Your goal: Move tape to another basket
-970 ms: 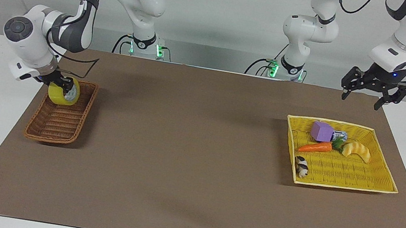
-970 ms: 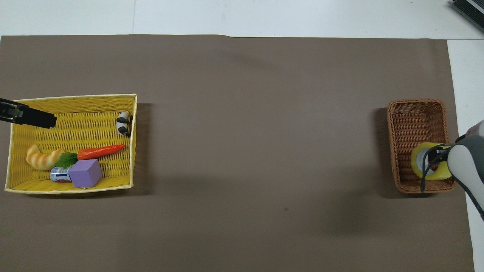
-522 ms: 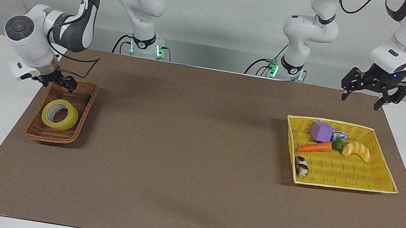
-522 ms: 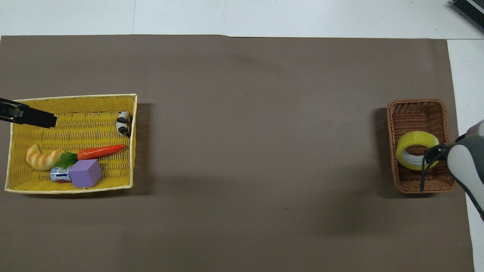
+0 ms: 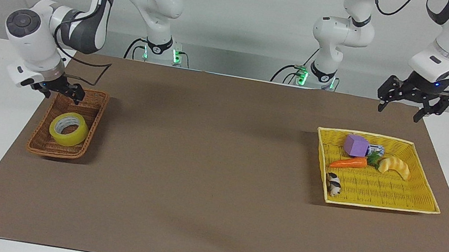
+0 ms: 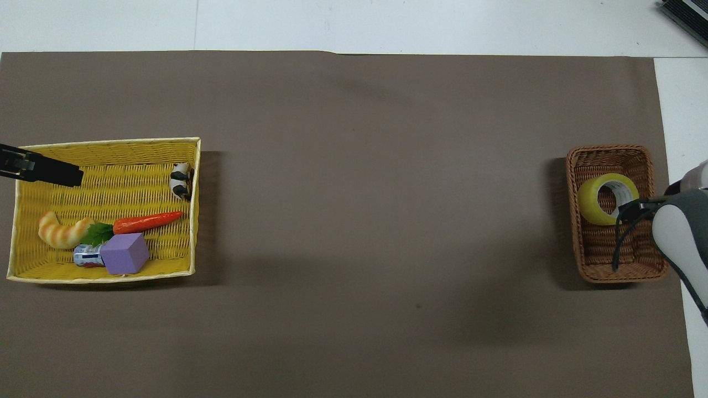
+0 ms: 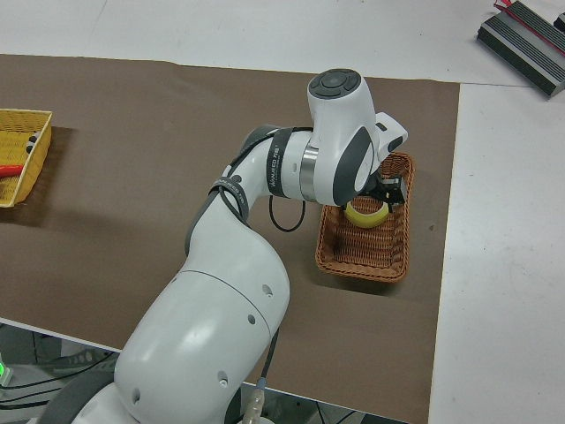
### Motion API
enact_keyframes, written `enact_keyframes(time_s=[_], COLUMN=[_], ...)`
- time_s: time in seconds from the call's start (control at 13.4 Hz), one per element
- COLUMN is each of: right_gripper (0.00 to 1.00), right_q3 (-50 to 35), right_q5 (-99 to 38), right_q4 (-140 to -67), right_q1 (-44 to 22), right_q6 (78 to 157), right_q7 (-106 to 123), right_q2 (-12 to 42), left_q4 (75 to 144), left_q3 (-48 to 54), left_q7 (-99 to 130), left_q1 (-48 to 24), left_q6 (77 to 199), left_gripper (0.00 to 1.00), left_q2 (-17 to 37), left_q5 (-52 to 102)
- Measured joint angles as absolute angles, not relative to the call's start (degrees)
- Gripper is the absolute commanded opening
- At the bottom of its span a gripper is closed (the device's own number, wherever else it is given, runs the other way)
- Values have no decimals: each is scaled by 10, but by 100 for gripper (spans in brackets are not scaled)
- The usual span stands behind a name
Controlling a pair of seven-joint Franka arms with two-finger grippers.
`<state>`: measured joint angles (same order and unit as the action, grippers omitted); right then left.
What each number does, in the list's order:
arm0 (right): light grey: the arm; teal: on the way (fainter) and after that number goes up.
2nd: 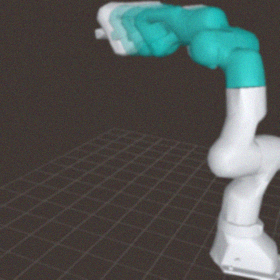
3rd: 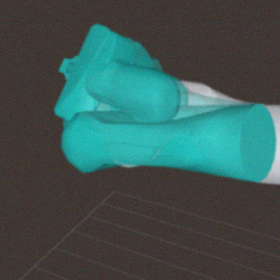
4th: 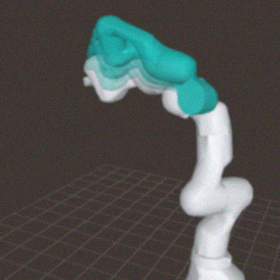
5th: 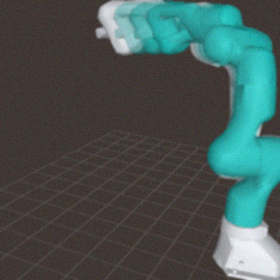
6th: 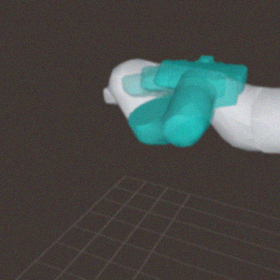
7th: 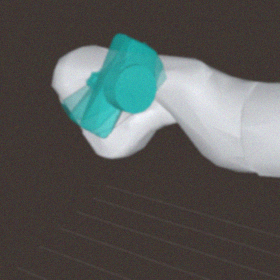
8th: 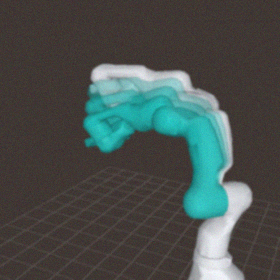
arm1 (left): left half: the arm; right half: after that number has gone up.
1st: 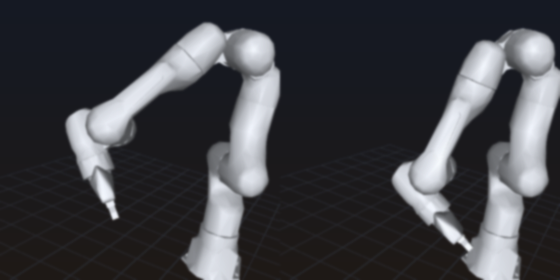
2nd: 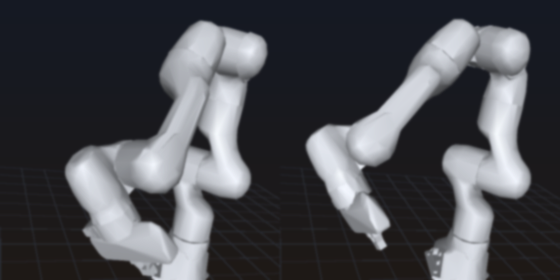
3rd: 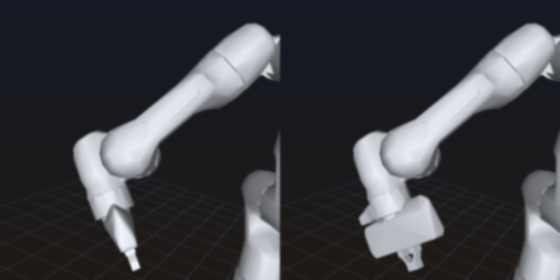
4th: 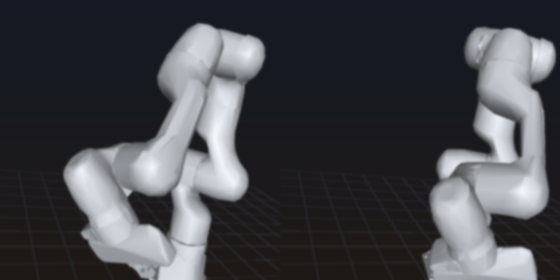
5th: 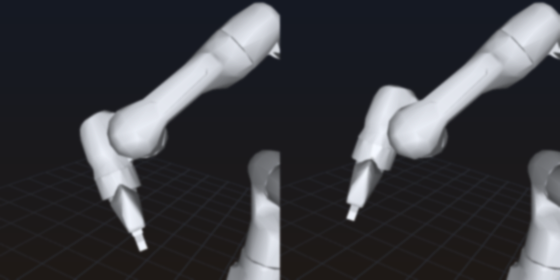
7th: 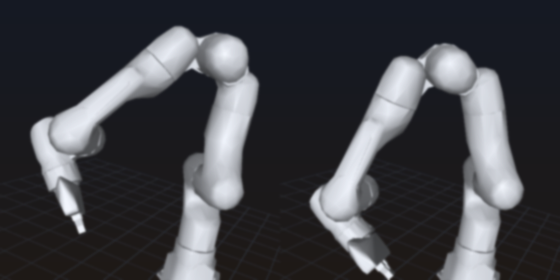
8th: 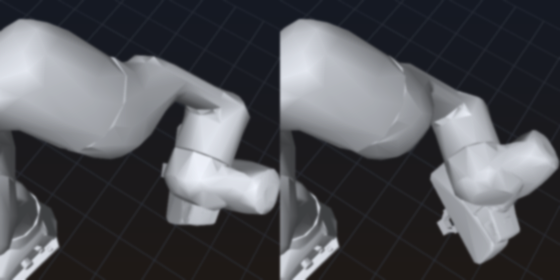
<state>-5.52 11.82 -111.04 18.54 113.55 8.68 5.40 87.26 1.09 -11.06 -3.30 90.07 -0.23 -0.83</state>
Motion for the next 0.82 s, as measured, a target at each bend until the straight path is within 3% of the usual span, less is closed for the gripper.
enact_keyframes(time_s=[0.3,0.6,0.82], right_gripper=[100,100,100], right_q3=[-59,-63,-60], right_q5=[89,84,34], right_q4=[-1036,-951,-893], right_q1=[141,64,59], right_q6=[1108,1015,950], right_q7=[66,10,6], right_q2=[43,41,41], left_q4=[873,873,873], left_q3=[10,10,10], left_q7=[-111,-111,-111], left_q1=[-26,-26,-26], left_q6=[901,901,901], left_gripper=[100,100,100], left_q2=[-2,-2,-2], left_q5=[-8,-8,-8])
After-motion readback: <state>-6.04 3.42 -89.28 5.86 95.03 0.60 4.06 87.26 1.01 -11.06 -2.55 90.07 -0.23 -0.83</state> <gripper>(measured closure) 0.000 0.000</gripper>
